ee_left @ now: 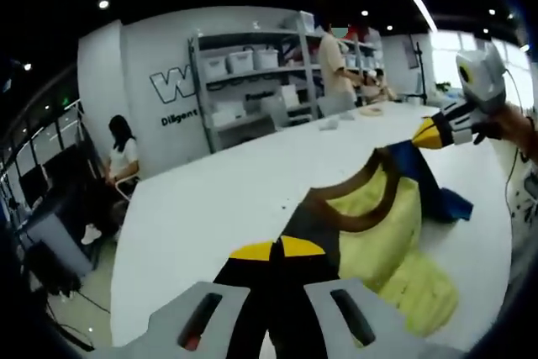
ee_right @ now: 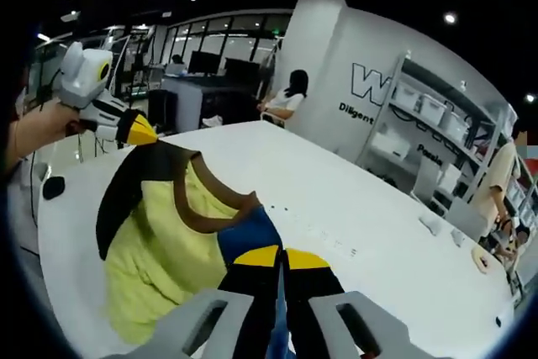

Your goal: Fold the garment on the visible template until the final outline fits inside the template.

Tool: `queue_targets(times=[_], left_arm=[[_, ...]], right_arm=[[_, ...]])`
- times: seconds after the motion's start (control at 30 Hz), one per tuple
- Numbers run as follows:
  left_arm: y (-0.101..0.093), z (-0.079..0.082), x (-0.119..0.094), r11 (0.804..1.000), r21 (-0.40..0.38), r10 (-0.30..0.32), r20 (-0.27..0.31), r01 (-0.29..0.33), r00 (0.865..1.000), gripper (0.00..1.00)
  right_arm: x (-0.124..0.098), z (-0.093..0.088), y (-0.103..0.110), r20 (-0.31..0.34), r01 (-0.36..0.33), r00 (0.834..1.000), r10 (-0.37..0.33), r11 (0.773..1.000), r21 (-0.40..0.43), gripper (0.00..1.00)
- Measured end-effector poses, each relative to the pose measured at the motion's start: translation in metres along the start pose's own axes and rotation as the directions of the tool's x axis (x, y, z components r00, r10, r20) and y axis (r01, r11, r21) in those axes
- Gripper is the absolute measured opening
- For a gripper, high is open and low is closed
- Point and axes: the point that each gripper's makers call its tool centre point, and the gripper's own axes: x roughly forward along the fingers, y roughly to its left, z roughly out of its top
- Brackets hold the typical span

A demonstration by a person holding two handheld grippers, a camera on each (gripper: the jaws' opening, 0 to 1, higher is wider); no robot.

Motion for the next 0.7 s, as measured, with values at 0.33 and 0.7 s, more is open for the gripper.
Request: queue_targets(times=[0.33, 0.7], left_arm=[[0.033, -0.014, 0.043, 0.991, -0.121, 0.062, -0.015, -0.063, 0.998, 0.0], [0.045, -0.051, 0.1, 0.995, -0.071, 0.053, -0.132, -0.063, 0.99, 0.0]], right_arm=[[0.046, 0.003, -0.009, -0.036, 0.001, 0.999, -0.001, 1.0, -0.013, 0.0], [0.118, -0.035, -0.021, -0.146, -0.028, 0.989, 0.034, 0.999, 0.044, 0.0]])
